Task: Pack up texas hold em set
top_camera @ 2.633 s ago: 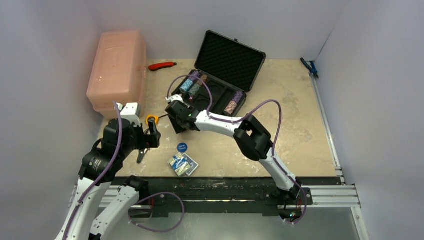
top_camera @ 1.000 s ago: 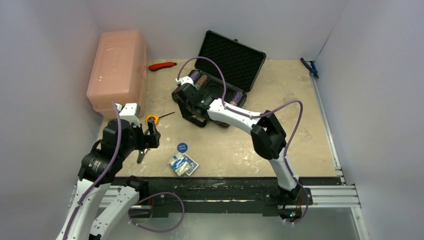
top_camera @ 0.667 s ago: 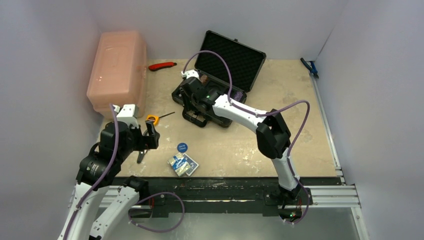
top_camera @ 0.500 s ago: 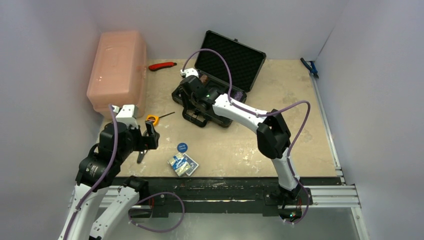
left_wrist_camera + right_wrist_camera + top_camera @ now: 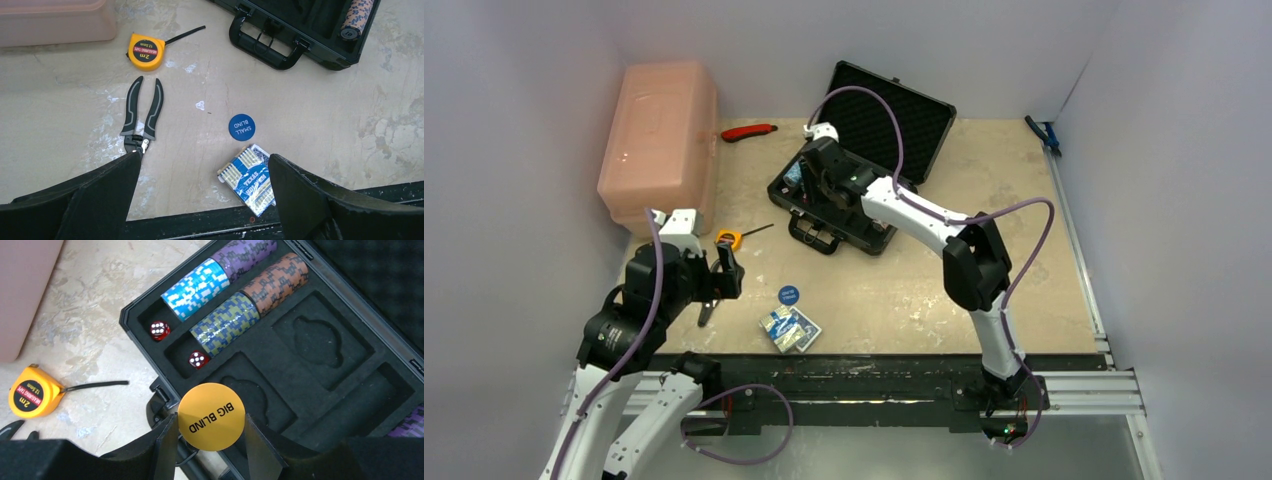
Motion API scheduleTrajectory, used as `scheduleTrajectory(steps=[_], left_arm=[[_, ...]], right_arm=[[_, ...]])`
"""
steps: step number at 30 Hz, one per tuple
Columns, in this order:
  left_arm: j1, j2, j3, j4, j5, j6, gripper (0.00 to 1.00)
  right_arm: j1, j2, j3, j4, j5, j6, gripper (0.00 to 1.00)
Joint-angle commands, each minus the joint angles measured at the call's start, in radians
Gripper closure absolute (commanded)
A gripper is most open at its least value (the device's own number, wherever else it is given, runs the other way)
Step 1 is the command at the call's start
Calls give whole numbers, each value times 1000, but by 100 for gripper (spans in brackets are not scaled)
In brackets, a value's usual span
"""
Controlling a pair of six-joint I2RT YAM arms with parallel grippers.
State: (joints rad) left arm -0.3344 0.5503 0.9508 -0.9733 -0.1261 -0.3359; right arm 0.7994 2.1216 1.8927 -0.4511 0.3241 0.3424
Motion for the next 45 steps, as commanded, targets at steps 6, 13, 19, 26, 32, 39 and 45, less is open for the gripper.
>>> scheduleTrajectory(steps=[6,13,19,26,32,39,45], left_arm=[[5,11,-4,30,5,17,0],[5,13,-3,27,2,18,0],[5,8,-4,26,0,17,0],[5,7,-4,27,1,18,0],[5,8,-4,28,0,18,0],[5,11,-4,28,0,18,0],[5,11,-4,28,-3,18,0]], right_arm=[[-18,31,9,20,3,-11,66],[-34,67,-13,35,-14,-14,66],[-41,90,-16,38,-14,-18,66],[-53,112,-23,43,-10,-15,66],[-61,133,-24,48,-14,-17,66],[-66,142,-29,55,-22,-17,66],[-66,148,-35,57,-34,-16,66]])
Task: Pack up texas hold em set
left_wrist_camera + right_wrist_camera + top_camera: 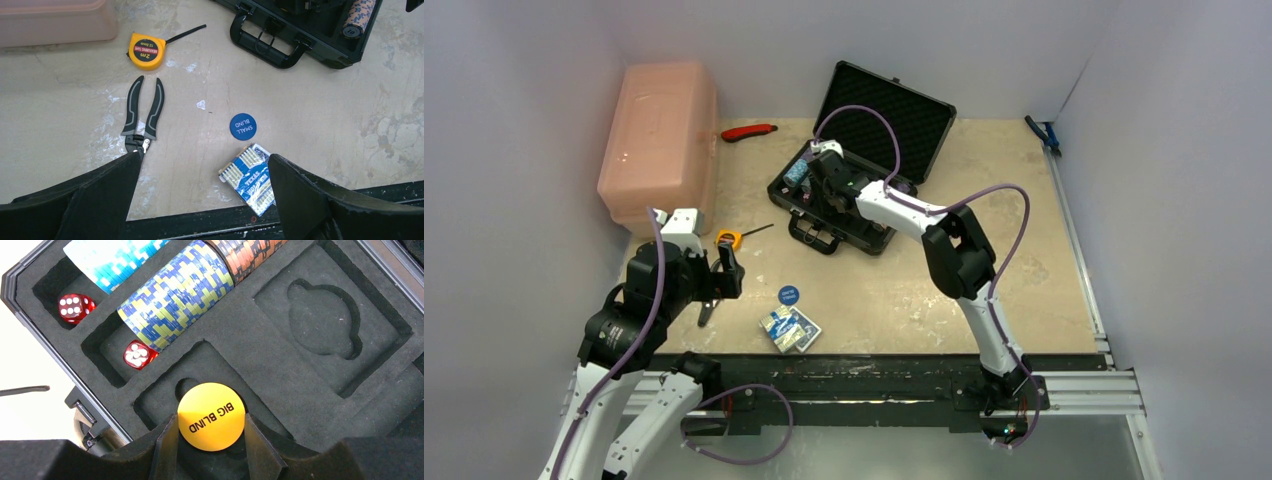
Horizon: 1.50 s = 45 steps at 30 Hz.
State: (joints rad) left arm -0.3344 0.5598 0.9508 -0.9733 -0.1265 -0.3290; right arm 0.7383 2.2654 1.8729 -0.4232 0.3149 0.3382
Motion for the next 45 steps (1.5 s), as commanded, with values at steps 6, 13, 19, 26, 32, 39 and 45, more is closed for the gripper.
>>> scheduleTrajectory(steps=[6,13,19,26,32,39,45], left_arm=[[5,3,-4,27,-1,11,0],[5,1,-3,28,2,12,0],[5,-1,-4,29,2,11,0],[5,-2,-2,29,2,12,0],[5,0,-3,30,4,13,0],[5,2,-3,31,5,14,0],[5,0,-3,31,4,13,0]], right_arm=[[-6,-12,-37,28,-32,-4,66],[-5,-36,-64,21,-22,8,64],[-6,-64,-77,10,1,10,64],[-6,-77,-89,-11,11,14,64],[-6,-79,-87,-20,11,23,53],[-6,-99,-76,-27,13,23,24],[-6,-123,-57,-33,3,19,23]])
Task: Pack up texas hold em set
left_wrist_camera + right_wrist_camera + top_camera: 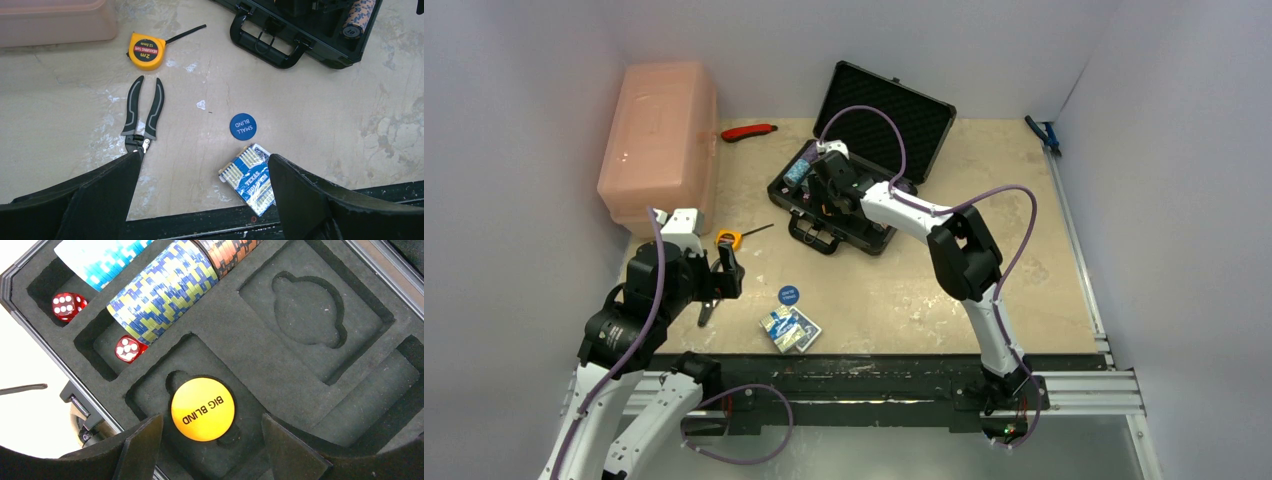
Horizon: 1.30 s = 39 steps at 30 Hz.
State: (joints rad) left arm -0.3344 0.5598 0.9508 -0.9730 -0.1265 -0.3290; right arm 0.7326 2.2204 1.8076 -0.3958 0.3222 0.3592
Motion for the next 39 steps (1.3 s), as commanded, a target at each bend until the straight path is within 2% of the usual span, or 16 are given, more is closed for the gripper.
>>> scheduleTrajectory(steps=[1,14,21,30,32,37,39], left_arm=[[5,0,-3,31,5,13,0],[6,1,-2,30,3,15,0],[6,-2,-1,30,2,13,0],[6,-17,-1,26,-9,10,0],[6,-20,-1,24,-24,6,0],[9,-31,13,-22,-184,-48,0],[13,-35,18,-43,-254,-78,0]], right_arm=[[1,-81,13,-63,-7,-2,23],[18,-176,-12,-56,-101,-23,23],[77,-235,-60,-75,-91,-22,23],[192,-263,-89,-148,-87,66,23],[228,-288,-119,-141,-114,67,20],[305,-387,-289,-38,-219,29,2],[335,-421,-354,-8,-238,23,1]])
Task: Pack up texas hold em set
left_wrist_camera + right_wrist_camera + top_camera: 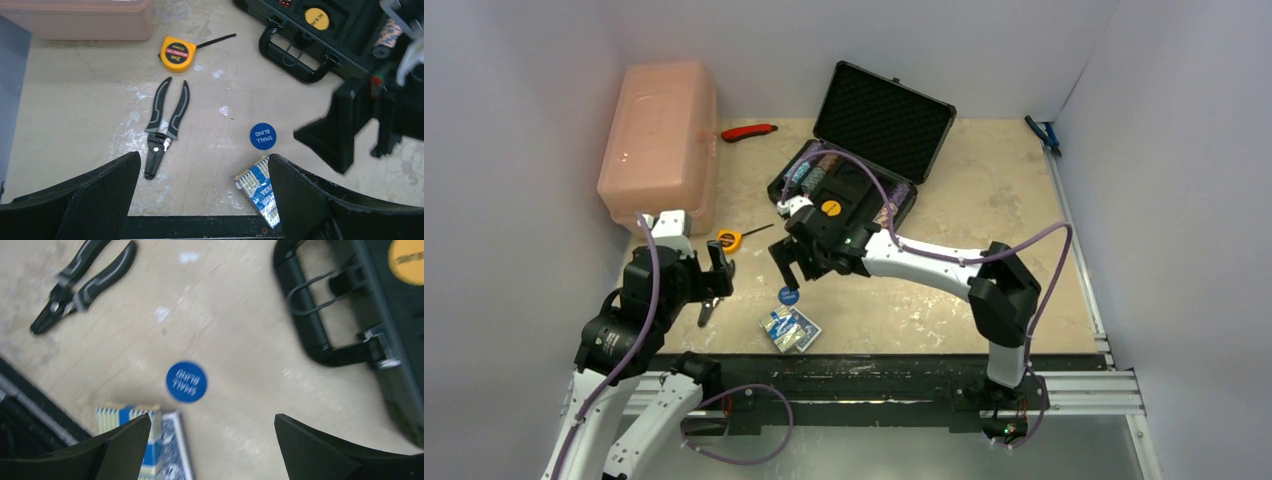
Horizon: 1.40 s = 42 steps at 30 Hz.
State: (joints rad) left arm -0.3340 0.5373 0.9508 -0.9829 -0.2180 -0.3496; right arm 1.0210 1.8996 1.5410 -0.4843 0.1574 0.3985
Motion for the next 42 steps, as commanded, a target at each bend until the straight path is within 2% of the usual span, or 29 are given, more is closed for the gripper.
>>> scheduleTrajectory(steps=[1,6,15,31,42], left_arm=[[13,-13,21,-41,-186,-69,0],[15,-23,26,-62,-245,-102,0],[16,-55,26,-68,-259,-109,0],[15,-103,25,-77,-284,-118,0],[16,-108,24,-76,-280,-117,0]], right_arm=[[63,-114,-113,90,-72,-21,1],[159,-138,-166,101,-36,-39,1],[291,-34,-89,23,103,-26,1],[320,124,79,-106,255,83,1],[320,145,94,-100,219,94,6]])
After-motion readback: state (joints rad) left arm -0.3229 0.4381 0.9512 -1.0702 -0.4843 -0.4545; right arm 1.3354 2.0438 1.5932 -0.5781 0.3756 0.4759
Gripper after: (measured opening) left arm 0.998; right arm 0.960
